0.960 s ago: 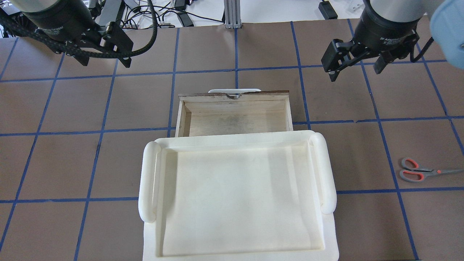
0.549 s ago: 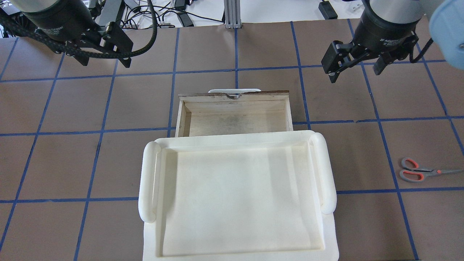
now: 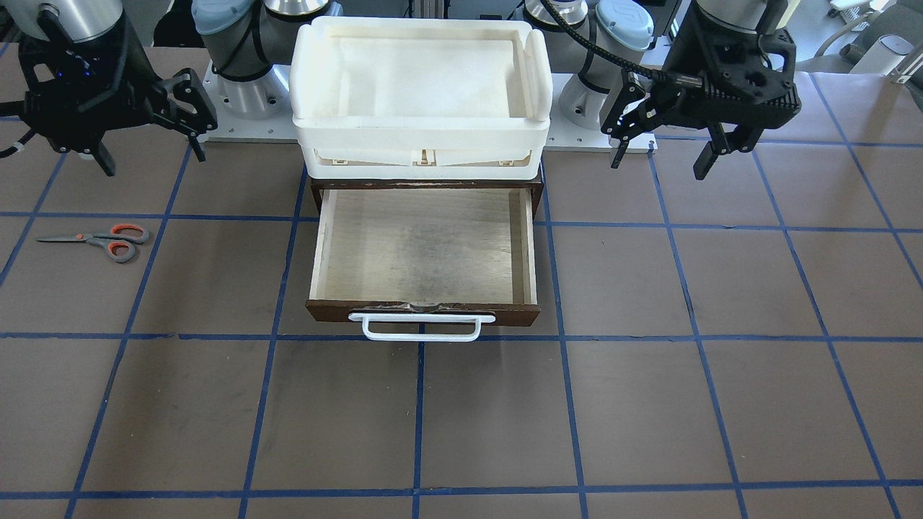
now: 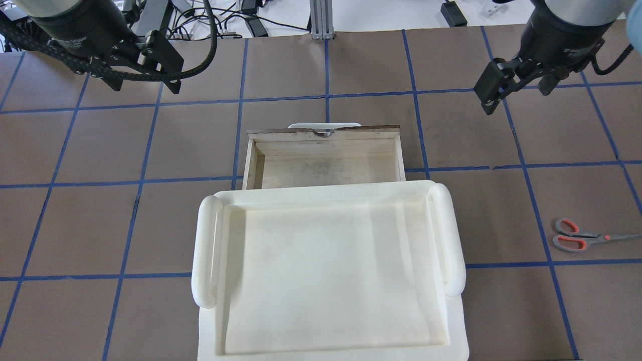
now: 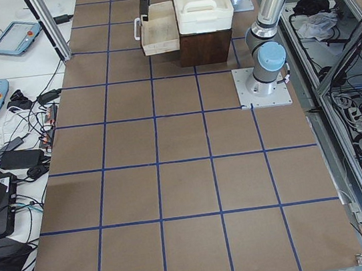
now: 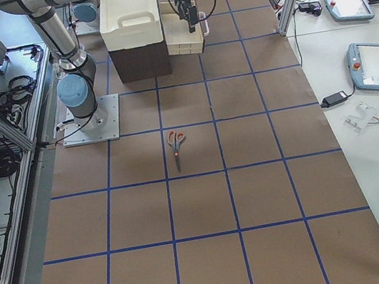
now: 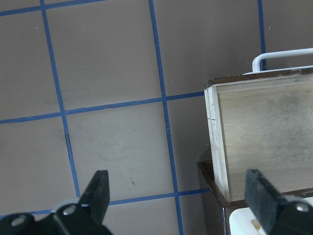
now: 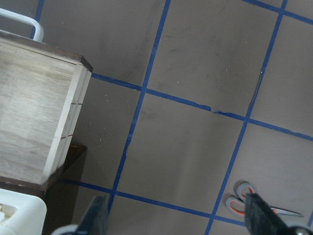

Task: Put scissors in drawer and close it
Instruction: 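Move the right gripper outward toward the grey-and-orange scissors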

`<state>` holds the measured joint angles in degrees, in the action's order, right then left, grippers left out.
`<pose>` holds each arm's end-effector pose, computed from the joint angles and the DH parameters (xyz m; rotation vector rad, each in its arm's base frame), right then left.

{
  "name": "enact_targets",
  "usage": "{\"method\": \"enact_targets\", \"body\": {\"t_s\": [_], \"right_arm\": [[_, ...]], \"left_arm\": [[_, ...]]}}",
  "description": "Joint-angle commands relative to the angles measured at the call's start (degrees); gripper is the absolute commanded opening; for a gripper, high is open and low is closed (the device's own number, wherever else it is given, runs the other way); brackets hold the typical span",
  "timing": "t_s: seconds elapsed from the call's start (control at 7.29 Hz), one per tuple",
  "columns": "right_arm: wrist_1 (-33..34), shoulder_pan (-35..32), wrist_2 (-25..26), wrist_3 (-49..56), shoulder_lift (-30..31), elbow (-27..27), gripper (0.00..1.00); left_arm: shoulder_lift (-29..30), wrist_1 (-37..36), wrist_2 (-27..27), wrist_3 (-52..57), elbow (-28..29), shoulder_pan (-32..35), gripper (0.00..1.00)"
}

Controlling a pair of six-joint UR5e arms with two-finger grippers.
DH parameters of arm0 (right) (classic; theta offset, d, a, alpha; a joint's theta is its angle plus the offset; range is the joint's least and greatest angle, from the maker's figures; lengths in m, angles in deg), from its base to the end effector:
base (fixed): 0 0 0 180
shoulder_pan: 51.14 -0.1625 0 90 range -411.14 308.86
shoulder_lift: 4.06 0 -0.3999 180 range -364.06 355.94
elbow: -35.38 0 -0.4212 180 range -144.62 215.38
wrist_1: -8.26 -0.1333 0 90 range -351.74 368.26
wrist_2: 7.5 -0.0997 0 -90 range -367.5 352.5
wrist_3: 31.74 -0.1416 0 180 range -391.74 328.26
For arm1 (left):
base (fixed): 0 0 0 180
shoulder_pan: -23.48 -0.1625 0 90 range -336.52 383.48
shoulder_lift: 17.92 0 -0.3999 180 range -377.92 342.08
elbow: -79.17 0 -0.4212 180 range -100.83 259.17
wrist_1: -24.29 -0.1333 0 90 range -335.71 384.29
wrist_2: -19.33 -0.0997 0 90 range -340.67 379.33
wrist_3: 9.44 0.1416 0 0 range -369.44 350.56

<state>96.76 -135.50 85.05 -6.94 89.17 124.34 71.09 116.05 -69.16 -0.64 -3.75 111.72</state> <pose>0.0769 -0.5140 0.4566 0.5119 -3.0427 0.0540 -0.1208 -0.5287 0.4917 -0.1939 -3.1146 0.1751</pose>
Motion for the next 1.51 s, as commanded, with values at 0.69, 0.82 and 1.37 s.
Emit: {"method": "enact_targets", "body": {"t_s": [0.69, 0.82, 1.37], "right_arm": [[-1.1, 26.3, 0.0, 55.8, -0.1, 5.9, 1.0], [4.3, 29.0, 0.6, 63.7, -0.2, 10.2, 1.0], [25.0, 36.0, 0.0, 85.6, -0.8, 27.7, 1.0]], "left_arm": [[0.0, 0.0, 0.0, 0.0, -0.1, 0.0, 1.0], [0.1, -0.4, 0.0, -0.1, -0.1, 0.1, 1.0], [-0.1, -1.7, 0.1, -0.1, -1.0, 0.1, 1.0]]}}
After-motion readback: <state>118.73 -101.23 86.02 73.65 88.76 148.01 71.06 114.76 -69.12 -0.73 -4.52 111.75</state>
